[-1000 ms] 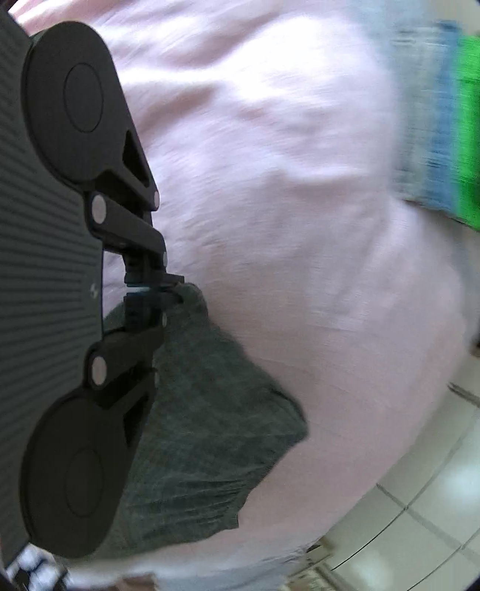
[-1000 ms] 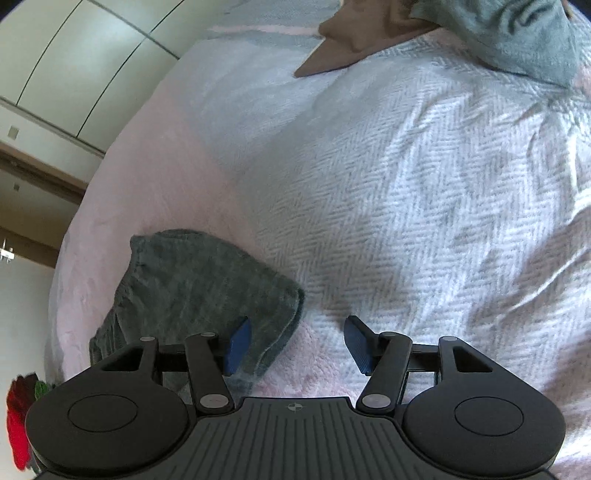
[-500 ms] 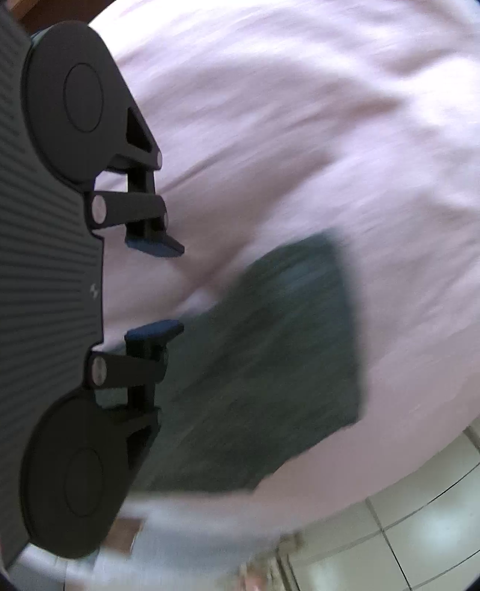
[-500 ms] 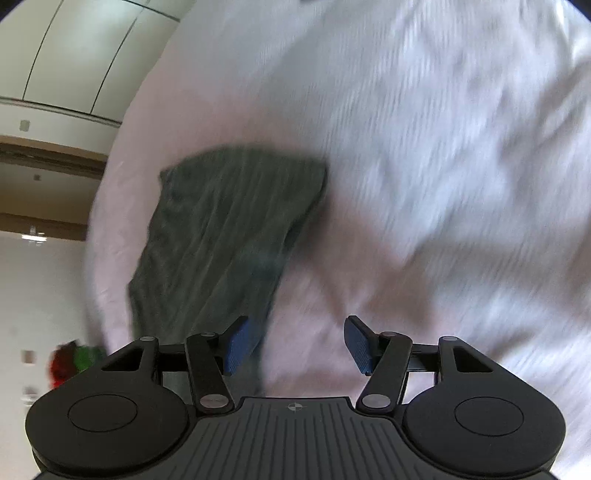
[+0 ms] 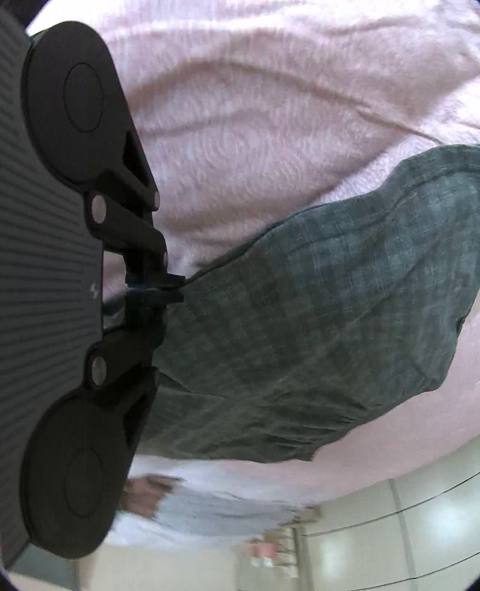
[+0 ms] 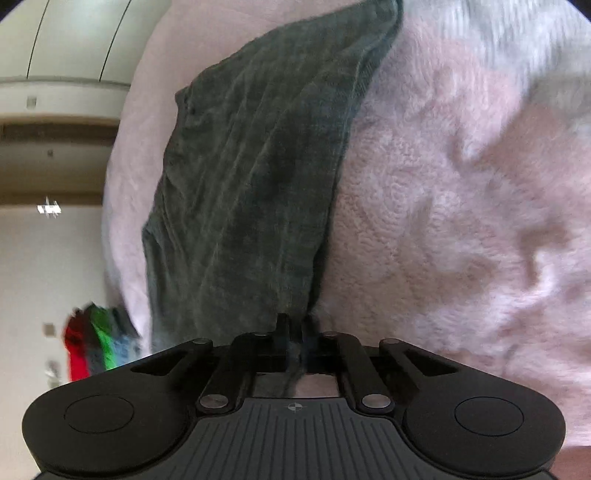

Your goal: Fold clothes

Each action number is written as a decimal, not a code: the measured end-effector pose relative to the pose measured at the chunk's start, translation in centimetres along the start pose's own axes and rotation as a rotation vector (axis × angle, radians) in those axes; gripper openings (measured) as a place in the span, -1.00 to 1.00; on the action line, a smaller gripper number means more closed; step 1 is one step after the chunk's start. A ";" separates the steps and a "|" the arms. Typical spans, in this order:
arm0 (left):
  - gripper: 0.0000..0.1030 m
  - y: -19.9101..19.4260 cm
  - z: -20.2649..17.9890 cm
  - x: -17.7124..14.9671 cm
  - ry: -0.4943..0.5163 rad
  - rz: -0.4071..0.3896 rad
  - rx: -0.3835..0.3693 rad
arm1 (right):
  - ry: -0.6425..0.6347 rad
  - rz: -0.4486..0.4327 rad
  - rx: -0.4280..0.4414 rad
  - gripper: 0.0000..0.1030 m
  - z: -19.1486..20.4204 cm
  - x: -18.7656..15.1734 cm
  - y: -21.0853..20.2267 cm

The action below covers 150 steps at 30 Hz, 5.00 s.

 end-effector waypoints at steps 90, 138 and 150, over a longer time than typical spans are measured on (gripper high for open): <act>-0.84 5.8 -7.2 16.0 1.120 0.131 0.374 | -1.072 -0.256 -0.471 0.12 10.3 11.5 4.3; 0.16 -21.0 -20.4 -5.1 0.905 -0.084 0.417 | -0.714 -0.392 -0.424 0.99 15.5 -16.4 -22.9; 0.23 -22.2 -22.3 -15.1 0.854 -0.124 0.419 | -0.833 -0.413 -0.443 0.99 11.2 -19.5 -27.8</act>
Point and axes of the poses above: each gripper's, at about its wrist camera, not at the fingertips, and y roughly the way its jaws point, z to its left, x to its top, the point moved 1 cm from there along y, roughly the way its jaws point, and after that the axes turned 12 degrees about -x, right-handed, at the moved point
